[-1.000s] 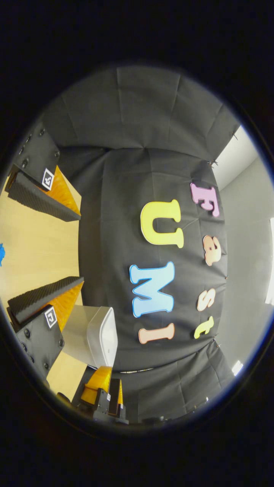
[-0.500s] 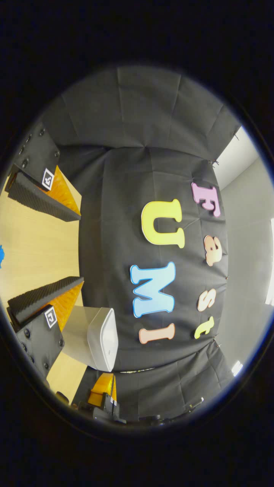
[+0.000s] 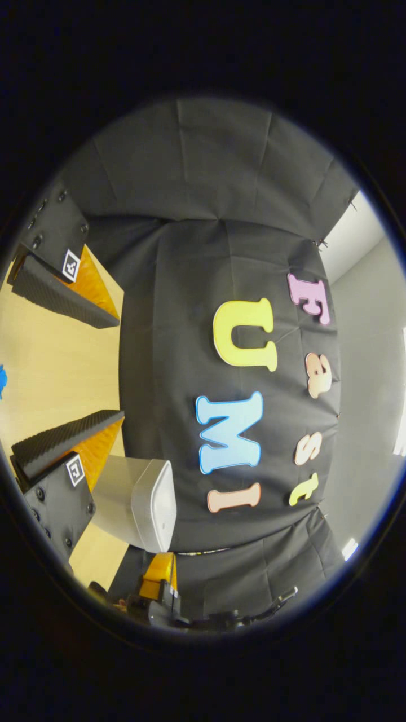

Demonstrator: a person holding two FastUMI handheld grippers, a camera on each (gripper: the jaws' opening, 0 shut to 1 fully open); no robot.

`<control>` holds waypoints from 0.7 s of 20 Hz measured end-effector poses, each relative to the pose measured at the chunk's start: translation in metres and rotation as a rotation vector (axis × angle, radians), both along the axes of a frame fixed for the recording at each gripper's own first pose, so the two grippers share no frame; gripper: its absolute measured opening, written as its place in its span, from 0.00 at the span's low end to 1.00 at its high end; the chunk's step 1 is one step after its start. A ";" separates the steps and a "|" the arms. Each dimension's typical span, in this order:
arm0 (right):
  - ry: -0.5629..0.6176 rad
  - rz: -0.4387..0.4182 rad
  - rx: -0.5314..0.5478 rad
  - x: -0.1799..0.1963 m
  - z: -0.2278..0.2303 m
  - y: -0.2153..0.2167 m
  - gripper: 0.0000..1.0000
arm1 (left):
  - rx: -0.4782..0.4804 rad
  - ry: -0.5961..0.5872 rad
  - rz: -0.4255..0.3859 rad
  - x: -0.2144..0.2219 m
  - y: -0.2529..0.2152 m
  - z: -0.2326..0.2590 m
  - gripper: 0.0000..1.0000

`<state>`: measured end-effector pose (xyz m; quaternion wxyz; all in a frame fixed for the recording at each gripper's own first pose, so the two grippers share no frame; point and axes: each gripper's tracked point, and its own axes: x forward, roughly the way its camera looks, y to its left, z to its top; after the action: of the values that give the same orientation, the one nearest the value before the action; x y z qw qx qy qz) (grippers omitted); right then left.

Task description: Press the lid of the desktop garbage bin to open it, pick up the crumpled paper on the desktop and throw it into the bin, then pick up the pop can on the desktop and drop it into the bin, and finally close the garbage bin lid.

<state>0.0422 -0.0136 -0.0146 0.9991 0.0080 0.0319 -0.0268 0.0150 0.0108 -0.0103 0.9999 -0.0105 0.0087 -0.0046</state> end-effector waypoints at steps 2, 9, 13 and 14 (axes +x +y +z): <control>-0.007 -0.008 0.021 0.017 0.003 -0.008 0.00 | 0.000 -0.002 0.006 -0.002 0.002 0.001 0.95; 0.026 -0.002 0.103 0.064 -0.014 -0.024 0.00 | 0.002 0.007 0.044 -0.010 0.011 -0.001 1.00; 0.053 -0.005 0.151 0.087 -0.026 -0.036 0.00 | 0.006 0.008 0.061 -0.013 0.012 -0.003 0.95; 0.057 -0.010 0.151 0.090 -0.028 -0.039 0.00 | 0.005 0.010 0.066 -0.015 0.014 -0.003 1.00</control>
<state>0.1321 -0.0529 -0.0428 0.9942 0.0829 0.0621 -0.0298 0.0005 0.0243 -0.0130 0.9995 -0.0085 0.0134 0.0285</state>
